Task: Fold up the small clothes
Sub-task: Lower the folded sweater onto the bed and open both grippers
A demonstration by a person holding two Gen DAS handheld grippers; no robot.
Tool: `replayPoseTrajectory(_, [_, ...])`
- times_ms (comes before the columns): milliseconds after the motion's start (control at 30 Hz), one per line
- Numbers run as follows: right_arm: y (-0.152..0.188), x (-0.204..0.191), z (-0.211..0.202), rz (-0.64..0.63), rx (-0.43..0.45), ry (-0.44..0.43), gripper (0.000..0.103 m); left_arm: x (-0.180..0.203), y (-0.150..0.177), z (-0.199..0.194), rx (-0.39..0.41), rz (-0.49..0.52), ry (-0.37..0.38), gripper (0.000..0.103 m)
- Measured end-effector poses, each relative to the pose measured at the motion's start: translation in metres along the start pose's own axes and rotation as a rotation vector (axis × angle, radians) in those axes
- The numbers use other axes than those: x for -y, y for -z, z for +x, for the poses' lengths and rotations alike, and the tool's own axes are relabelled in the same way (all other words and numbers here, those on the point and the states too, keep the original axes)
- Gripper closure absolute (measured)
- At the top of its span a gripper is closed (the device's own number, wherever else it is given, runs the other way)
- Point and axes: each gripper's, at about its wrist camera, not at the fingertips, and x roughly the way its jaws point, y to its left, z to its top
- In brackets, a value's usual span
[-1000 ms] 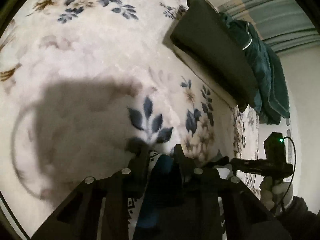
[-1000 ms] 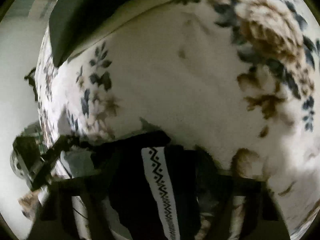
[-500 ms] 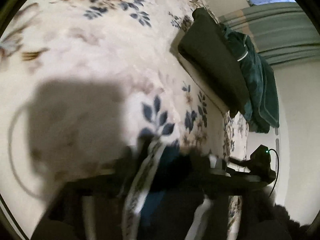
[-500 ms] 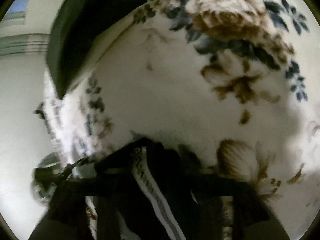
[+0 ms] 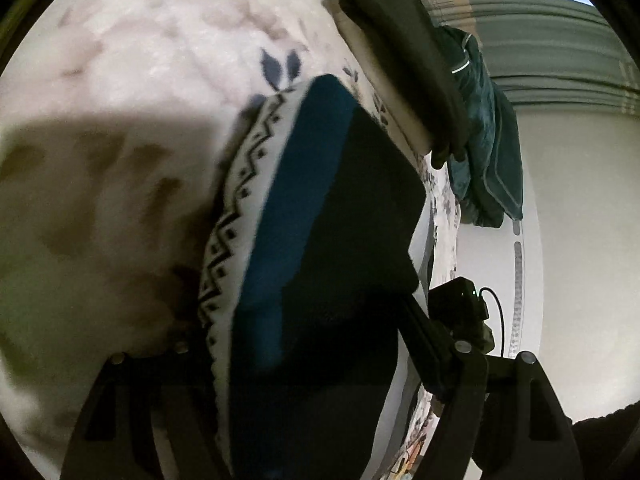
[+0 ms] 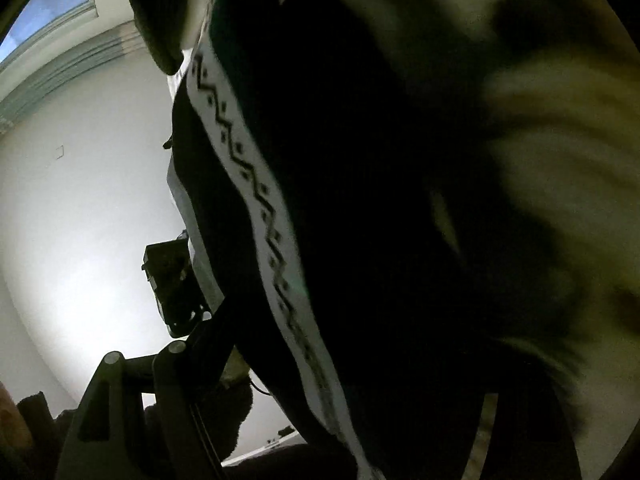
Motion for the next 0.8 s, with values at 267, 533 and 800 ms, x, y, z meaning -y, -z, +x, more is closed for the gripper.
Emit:
replayPoseTrajectory(267, [0.017,-0.036,-0.008,-0.014,0.118,0.014,0.072,0.023,-0.011,-0.029,0.02,-0.007,-0.008,0.084])
replayPoseTrajectory(533, [0.003,-0.108,-0.048,-0.054,0.216,-0.01,0.073,0.093,-0.074,-0.044,0.018,0.077,-0.025,0.084])
replayPoseTrajectory(800, [-0.092,-0.206,-0.106,-0.141,0.33,0.016,0.073,0.18,-0.191,-0.03,0.076,0.179,-0.023,0.084])
